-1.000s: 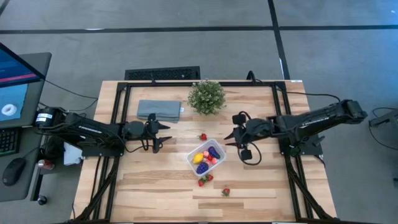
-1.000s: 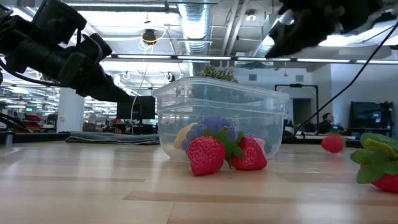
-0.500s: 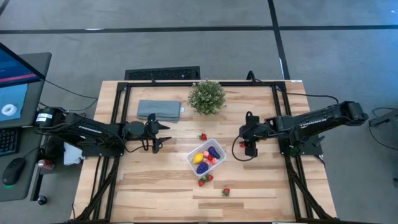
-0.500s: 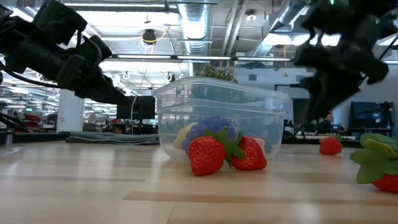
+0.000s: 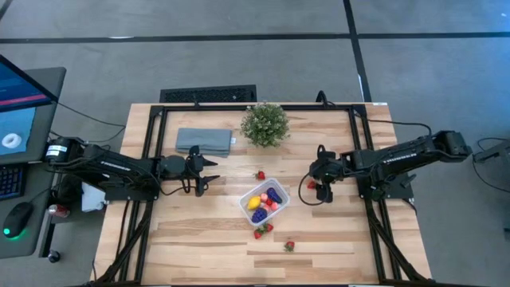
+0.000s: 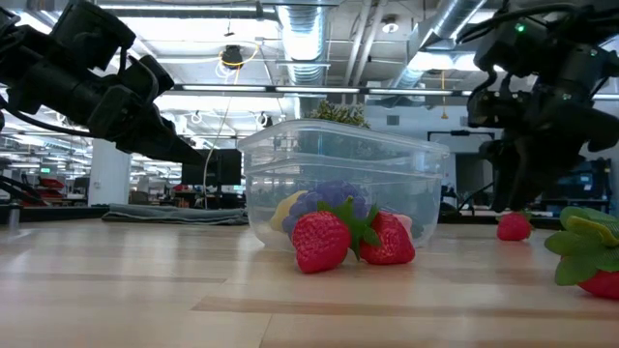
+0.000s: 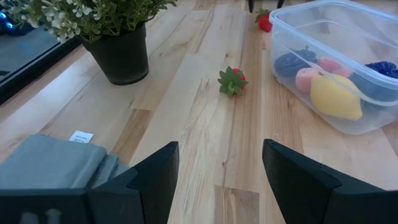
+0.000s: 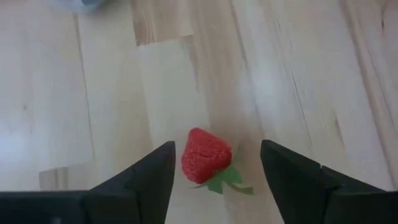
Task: Pick and placing Produce into tupperware
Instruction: Put the red strawberry into the transparent bin
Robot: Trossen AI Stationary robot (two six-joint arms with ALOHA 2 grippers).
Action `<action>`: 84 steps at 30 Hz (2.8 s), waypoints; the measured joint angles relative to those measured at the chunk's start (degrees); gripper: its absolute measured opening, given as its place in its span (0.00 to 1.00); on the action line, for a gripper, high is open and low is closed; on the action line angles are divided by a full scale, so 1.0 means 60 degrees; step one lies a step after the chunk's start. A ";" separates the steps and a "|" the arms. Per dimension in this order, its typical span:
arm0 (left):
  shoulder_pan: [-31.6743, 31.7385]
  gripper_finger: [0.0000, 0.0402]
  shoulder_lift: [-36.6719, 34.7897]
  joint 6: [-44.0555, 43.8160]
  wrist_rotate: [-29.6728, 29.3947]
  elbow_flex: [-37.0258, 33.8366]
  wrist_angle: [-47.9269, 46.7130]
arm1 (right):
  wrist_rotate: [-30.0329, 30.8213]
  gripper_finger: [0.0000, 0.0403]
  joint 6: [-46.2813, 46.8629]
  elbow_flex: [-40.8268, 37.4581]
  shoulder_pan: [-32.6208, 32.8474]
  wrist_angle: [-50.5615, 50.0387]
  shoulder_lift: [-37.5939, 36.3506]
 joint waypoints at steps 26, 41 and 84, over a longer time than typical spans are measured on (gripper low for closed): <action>-0.0002 0.56 0.0000 -0.0007 -0.0002 0.0000 0.0000 | -0.0120 0.65 0.0000 0.0011 0.0000 0.0396 0.1667; -0.0002 0.56 0.0000 -0.0011 -0.0002 0.0000 0.0000 | -0.0138 0.50 -0.0026 -0.0015 -0.0004 0.0451 0.1519; -0.0001 0.56 0.0000 -0.0015 -0.0002 0.0000 0.0001 | -0.0258 0.45 -0.0086 0.0582 0.0007 -0.0413 0.1519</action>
